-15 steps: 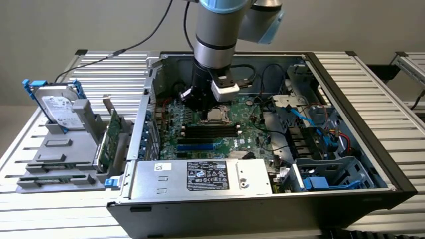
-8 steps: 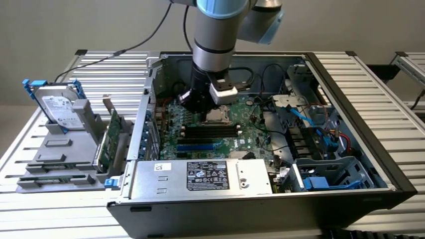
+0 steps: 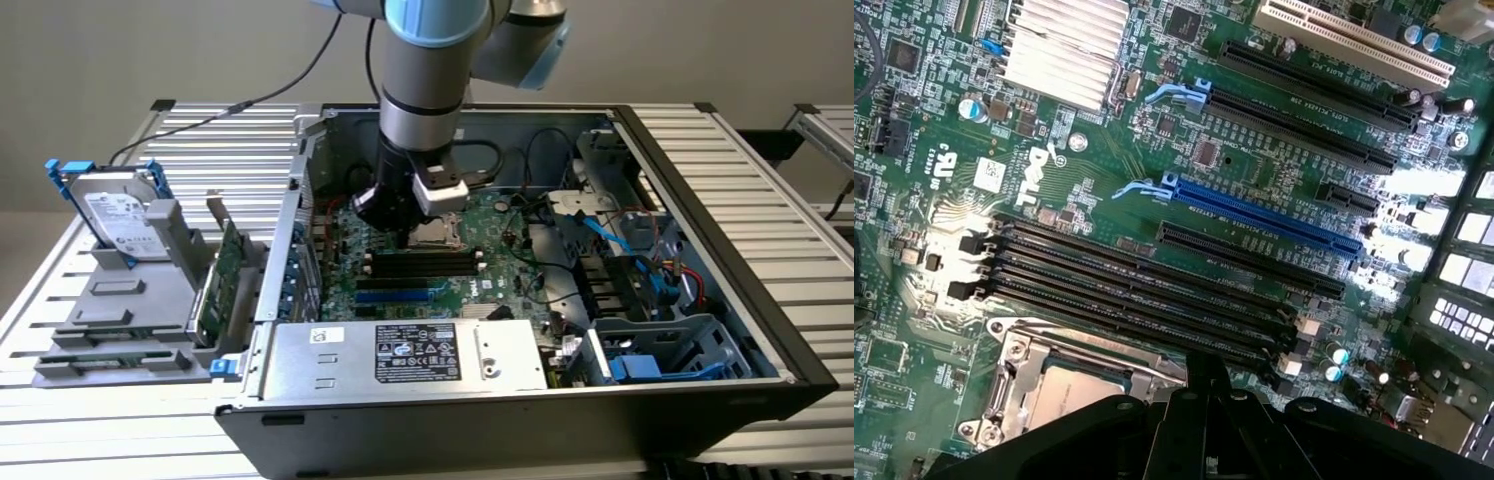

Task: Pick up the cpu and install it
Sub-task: 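Install the second cpu locking lever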

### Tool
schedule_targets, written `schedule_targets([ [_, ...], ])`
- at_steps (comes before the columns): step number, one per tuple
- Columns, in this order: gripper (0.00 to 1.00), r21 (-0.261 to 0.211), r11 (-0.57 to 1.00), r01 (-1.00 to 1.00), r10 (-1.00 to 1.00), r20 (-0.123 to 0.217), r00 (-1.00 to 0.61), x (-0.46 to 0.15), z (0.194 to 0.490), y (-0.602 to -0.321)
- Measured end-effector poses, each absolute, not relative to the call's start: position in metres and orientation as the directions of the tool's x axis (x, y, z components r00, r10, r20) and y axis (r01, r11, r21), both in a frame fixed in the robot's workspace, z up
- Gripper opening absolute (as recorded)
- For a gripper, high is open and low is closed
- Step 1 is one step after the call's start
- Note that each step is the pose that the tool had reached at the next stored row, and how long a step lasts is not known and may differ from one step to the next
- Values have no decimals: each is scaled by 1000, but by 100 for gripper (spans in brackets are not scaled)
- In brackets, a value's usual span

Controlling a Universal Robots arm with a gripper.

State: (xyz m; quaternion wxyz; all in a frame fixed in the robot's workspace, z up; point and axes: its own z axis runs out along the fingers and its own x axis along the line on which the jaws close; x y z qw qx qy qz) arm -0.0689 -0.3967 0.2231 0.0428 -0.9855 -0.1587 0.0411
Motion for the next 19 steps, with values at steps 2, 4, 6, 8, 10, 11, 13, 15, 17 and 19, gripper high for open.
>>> schedule_targets([
  [2, 11, -97, -946, 309, 316, -68, 946, -69, 222, -397],
  [4, 11, -97, -946, 309, 316, -68, 946, -69, 221, -396],
  [6, 11, -98, -946, 309, 316, -67, 946, -70, 221, -395],
  [8, 11, -99, -946, 309, 316, -67, 946, -70, 219, -395],
  [10, 11, -100, -946, 309, 317, -67, 946, -70, 218, -394],
  [11, 11, -101, -946, 309, 317, -66, 946, -70, 218, -393],
  [13, 11, -103, -945, 309, 317, -65, 946, -70, 217, -393],
  [15, 11, -106, -945, 309, 317, -65, 946, -70, 215, -392],
  [17, 11, -108, -945, 309, 317, -64, 946, -70, 214, -391],
  [19, 11, -110, -945, 309, 317, -63, 946, -70, 213, -390],
])
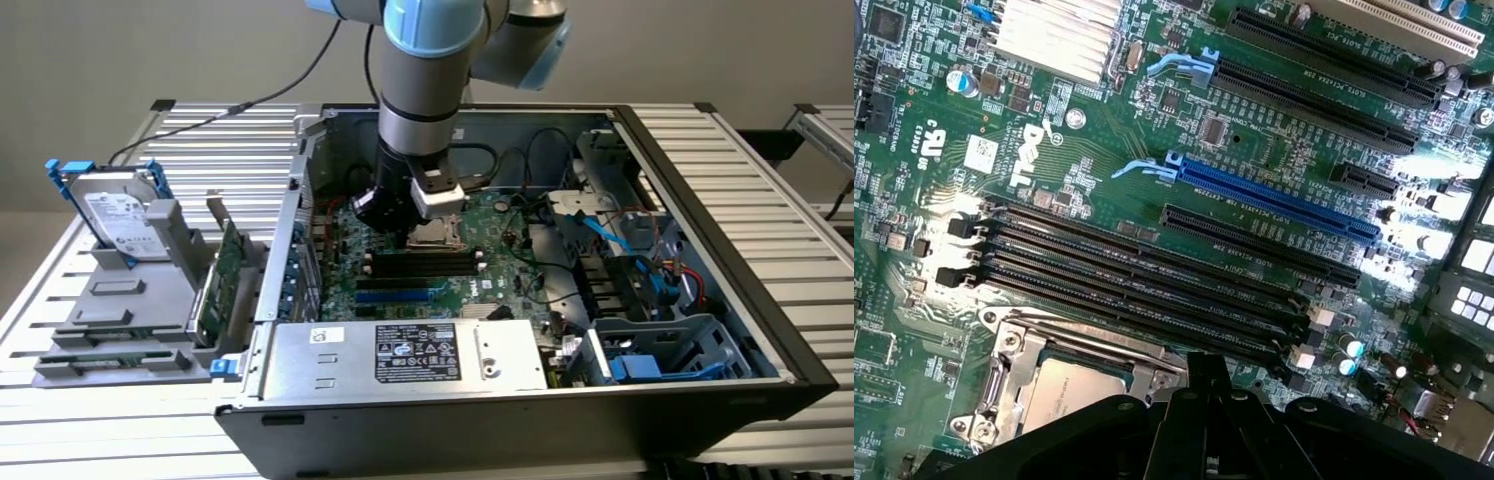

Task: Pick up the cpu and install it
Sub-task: 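Install the second cpu locking lever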

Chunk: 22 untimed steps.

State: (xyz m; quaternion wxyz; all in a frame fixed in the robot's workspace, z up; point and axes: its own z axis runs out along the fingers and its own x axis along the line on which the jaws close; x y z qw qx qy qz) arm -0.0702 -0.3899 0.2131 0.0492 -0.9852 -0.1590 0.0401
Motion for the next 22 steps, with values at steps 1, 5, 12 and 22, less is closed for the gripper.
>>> schedule_targets([
  [1, 11, -111, -944, 309, 317, -63, 946, -70, 213, -389],
  [5, 11, -112, -944, 309, 318, -63, 946, -70, 211, -389],
  [12, 11, -121, -943, 309, 318, -60, 946, -70, 209, -389],
  [22, 11, -124, -943, 309, 318, -61, 946, -70, 218, -389],
])
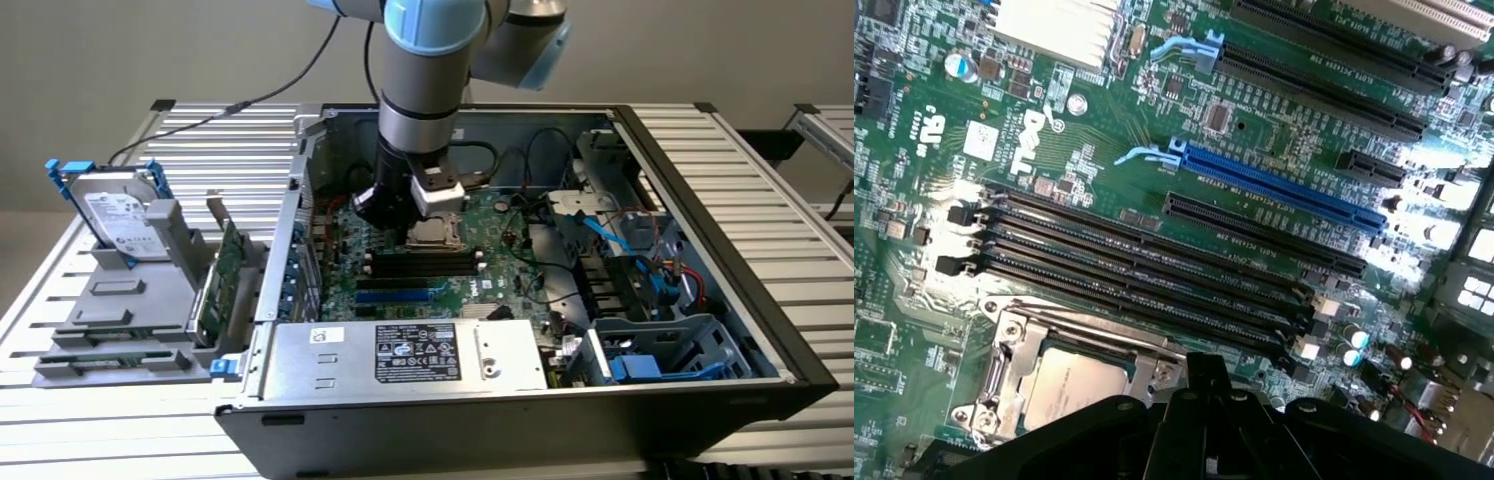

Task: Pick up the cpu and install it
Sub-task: 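Install the second cpu locking lever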

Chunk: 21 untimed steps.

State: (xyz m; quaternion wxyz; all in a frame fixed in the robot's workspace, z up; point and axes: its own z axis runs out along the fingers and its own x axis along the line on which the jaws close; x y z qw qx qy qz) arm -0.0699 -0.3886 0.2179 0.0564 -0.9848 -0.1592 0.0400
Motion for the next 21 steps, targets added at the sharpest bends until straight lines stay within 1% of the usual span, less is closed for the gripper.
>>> schedule_targets([
  [12, 11, -122, -943, 310, 319, -62, 946, -68, 242, -388],
  [19, 11, -122, -943, 311, 320, -63, 945, -63, 263, -389],
  [21, 11, -122, -942, 312, 321, -63, 945, -62, 264, -390],
])
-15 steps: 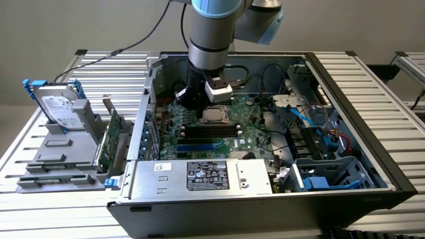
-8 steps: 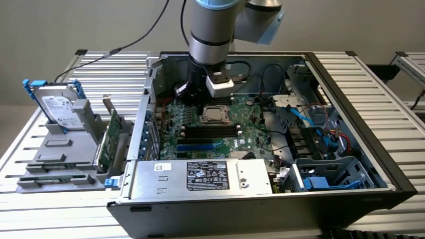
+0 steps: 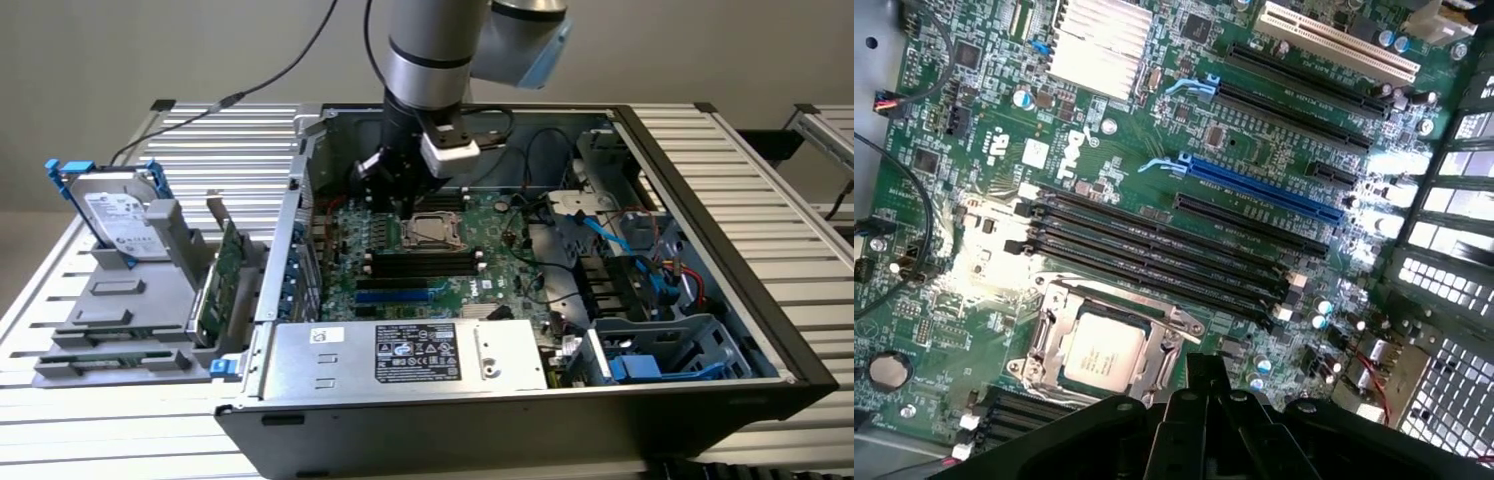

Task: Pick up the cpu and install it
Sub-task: 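Install the second cpu locking lever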

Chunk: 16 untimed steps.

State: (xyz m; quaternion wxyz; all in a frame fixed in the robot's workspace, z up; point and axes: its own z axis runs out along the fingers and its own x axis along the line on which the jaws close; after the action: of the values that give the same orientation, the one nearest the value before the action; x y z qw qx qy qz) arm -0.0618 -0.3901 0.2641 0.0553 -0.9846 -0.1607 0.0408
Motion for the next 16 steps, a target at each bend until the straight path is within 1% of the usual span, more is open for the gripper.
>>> schedule_targets([
  [7, 11, -122, -934, 335, 344, -63, 937, -59, 261, -394],
  [16, 11, -122, -909, 399, 408, -63, 911, -59, 247, -395],
])
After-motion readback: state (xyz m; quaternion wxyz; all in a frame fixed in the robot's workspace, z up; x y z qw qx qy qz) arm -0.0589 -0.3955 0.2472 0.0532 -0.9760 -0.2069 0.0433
